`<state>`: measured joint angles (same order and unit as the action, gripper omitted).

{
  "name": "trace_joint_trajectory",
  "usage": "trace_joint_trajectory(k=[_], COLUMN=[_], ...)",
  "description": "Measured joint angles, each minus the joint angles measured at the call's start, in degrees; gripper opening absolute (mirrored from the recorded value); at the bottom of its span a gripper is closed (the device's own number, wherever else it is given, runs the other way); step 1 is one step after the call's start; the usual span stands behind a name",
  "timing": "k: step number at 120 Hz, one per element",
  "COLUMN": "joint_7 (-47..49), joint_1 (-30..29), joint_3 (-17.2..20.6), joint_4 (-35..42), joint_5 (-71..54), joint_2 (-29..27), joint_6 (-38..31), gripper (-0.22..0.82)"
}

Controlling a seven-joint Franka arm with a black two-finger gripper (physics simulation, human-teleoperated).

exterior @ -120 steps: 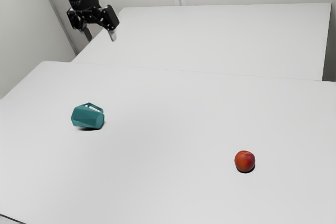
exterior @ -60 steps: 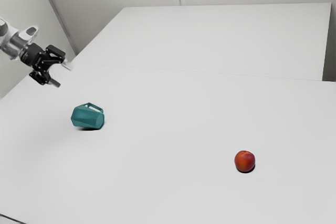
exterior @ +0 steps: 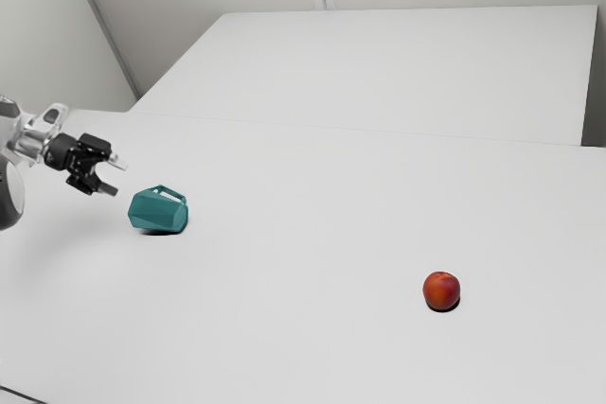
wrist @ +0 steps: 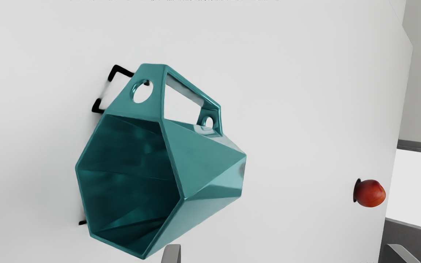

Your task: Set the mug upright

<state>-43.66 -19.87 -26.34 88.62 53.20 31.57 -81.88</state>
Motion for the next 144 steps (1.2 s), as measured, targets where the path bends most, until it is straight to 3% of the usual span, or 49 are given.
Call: trace_joint_trajectory(k=[48, 109, 144], joint_7=[-9.2, -13.8, -14.1], joint_1=[0.0, 0.9, 1.2], joint_3=[-0.6, 0.0, 1.0], joint_4=[0.4, 2.5, 4.1], joint_5=[5.7, 6.9, 6.9], joint_2=[6.0, 5.7, 4.6], joint_6=[-0.4, -0.6, -0.6], gripper=[0.60, 0.55, 0.30])
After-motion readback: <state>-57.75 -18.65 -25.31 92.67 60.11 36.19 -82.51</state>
